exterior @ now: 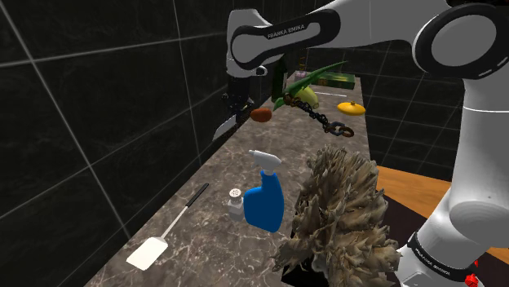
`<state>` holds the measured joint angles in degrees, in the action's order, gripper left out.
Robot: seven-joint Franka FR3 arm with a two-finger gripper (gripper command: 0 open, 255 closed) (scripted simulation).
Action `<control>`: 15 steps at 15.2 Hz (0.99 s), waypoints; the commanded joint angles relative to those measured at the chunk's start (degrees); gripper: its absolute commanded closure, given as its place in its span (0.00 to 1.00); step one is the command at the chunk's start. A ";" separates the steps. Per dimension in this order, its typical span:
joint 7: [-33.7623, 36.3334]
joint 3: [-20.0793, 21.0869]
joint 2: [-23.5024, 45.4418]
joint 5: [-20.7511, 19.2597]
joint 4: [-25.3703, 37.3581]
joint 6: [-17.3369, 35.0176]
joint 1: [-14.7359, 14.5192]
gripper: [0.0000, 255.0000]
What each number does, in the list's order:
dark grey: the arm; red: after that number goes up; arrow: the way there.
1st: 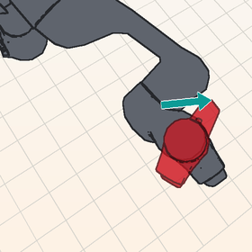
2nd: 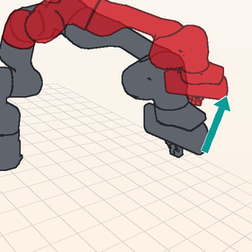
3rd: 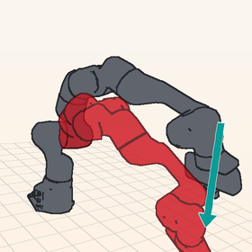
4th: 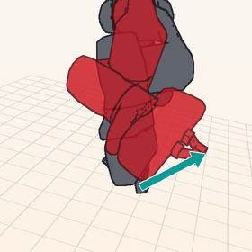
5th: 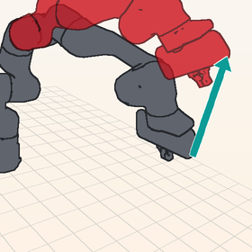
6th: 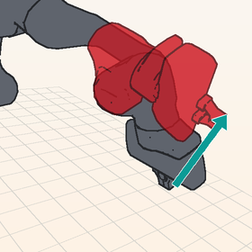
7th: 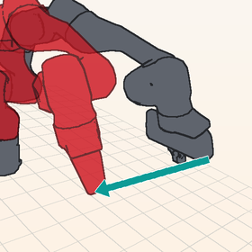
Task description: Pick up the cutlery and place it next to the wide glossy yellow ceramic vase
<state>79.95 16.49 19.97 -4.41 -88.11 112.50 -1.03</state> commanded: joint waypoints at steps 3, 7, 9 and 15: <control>-4.84 -0.91 -5.10 2.12 -6.86 1.88 3.78 1.00; -10.26 -2.38 -9.71 4.17 -12.91 3.39 7.33 1.00; -13.05 -3.28 -11.69 5.07 -15.44 3.92 8.96 1.00; -21.56 -6.52 -16.39 7.19 -21.22 4.77 13.49 1.00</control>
<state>59.91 10.52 4.51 2.40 -108.13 117.05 11.72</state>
